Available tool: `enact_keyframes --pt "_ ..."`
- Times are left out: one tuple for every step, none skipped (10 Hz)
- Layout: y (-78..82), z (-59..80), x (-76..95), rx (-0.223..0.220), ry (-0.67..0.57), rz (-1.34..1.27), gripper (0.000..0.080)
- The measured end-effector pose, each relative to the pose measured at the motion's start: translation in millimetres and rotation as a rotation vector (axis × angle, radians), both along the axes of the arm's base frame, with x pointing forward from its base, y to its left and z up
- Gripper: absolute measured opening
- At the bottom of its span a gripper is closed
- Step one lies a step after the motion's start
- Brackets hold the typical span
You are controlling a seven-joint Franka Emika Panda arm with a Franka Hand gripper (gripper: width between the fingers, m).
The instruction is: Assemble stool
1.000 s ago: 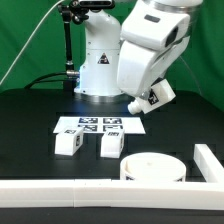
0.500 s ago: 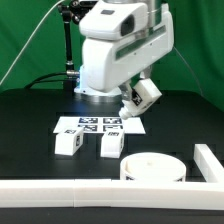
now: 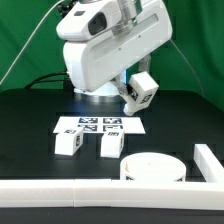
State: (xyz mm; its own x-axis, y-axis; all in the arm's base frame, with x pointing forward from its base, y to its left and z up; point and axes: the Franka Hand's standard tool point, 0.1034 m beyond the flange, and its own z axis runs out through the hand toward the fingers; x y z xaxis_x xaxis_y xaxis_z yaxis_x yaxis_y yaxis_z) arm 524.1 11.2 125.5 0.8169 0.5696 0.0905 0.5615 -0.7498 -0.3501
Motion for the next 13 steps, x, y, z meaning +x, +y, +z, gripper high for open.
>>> enact_keyframes --pt "-5.6 -2.0 1.0 0.009 -0.03 -0.02 0.033" --pt "-12.1 -4.1 3.5 0.027 -0.083 -0.046 0.033" --pt "-17.9 -6.2 2.9 0.045 -0.121 -0.082 0.033" --pt "-14.2 -4.6 1.8 0.073 -0.094 -0.122 0.033" --pt "-10.3 -1.1 10.1 0.131 -0.133 -0.177 0.033" --pt "-6.9 2.4 16.1 0.177 -0.173 -0.207 0.033" --pt "-12.1 -0.9 14.6 0.172 -0.19 -0.212 0.033" --pt "-12.7 -1.3 13.9 0.166 -0.184 -0.211 0.033" --pt "-13.0 -1.4 13.8 0.166 -0.184 -0.21 0.033" --pt "-13.4 -1.1 15.0 0.163 -0.189 -0.212 0.033" --pt "-11.4 1.5 22.2 0.148 -0.215 -0.213 0.033" --pt "-1.2 0.6 31.0 0.148 -0.23 -0.2 0.033" --pt "2.2 -1.8 43.2 0.145 -0.245 -0.17 0.033"
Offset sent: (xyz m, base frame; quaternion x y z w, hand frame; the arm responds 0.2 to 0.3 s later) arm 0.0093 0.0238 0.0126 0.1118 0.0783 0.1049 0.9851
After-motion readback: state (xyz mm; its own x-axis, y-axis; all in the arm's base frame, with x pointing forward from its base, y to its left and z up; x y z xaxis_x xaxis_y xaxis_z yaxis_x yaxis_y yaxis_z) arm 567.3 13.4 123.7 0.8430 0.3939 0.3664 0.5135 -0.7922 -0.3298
